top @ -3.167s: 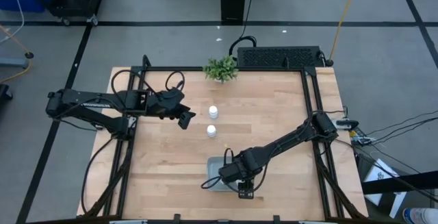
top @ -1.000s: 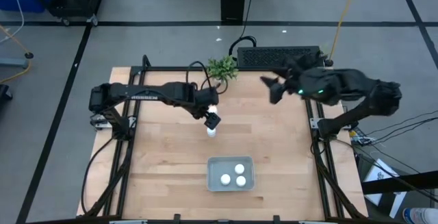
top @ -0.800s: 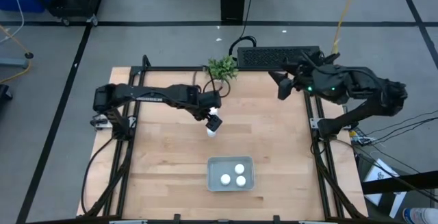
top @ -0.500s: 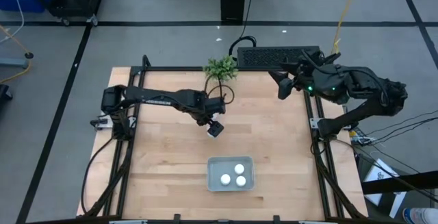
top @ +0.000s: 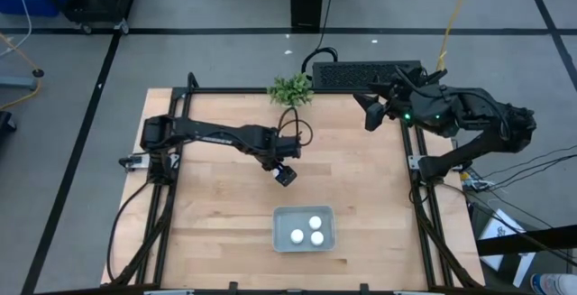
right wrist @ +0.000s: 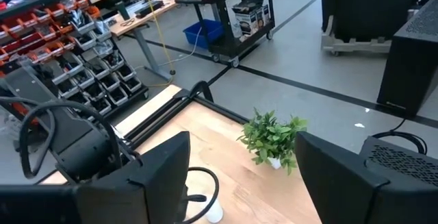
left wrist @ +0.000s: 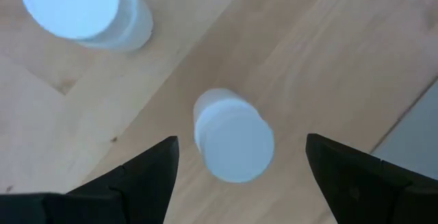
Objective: Pick and place pill bottles into a basket
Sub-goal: Put the white medicine bottle into the gray bin
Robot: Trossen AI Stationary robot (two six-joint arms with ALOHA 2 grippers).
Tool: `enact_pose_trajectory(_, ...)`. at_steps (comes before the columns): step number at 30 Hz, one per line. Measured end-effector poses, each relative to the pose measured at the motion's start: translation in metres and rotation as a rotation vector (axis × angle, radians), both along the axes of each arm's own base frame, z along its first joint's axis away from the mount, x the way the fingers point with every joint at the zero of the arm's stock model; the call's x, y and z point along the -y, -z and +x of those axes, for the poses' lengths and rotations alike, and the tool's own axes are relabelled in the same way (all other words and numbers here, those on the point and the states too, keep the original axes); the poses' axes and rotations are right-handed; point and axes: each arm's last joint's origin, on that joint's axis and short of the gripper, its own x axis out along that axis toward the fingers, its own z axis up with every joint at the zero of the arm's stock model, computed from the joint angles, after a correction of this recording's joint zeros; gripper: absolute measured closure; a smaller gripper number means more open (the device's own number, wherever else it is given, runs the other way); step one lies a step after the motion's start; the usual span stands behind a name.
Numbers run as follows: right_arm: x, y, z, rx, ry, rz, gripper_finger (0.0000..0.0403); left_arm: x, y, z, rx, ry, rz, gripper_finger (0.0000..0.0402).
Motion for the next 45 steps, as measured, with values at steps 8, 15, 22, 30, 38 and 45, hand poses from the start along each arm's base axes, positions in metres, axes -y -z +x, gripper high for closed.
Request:
enact_pose_trajectory(8, 0.0, 0.0, 0.0, 0.003, 0.001, 0.003, 0.0148, -0.001, 0.005, 0.002, -0.009, 0.012, 0.003, 0.0091)
enact_pose_trajectory(15, 0.0, 0.0, 0.0, 0.003, 0.001, 0.003, 0.0147, -0.005, 0.005, 0.001, -0.016, 0.008, -0.004, 0.0139)
enact_pose_trajectory(22, 0.0, 0.0, 0.0, 0.002, 0.002, 0.001, 0.0149, -0.006, 0.006, 0.002, -0.009, 0.018, -0.009, 0.0164)
enact_pose_trajectory(30, 0.0, 0.0, 0.0, 0.001, 0.002, 0.0, 0.0149, -0.005, 0.019, 0.006, -0.038, 0.033, -0.04, 0.0163)
enact_pose_trajectory(38, 0.0, 0.0, 0.0, 0.001, 0.003, -0.001, 0.0149, -0.005, 0.023, 0.006, -0.054, 0.037, -0.038, 0.0191)
enact_pose_trajectory(45, 0.0, 0.0, 0.0, -0.001, 0.003, -0.003, 0.0149, -0.005, 0.018, 0.004, -0.044, 0.074, -0.042, 0.0236)
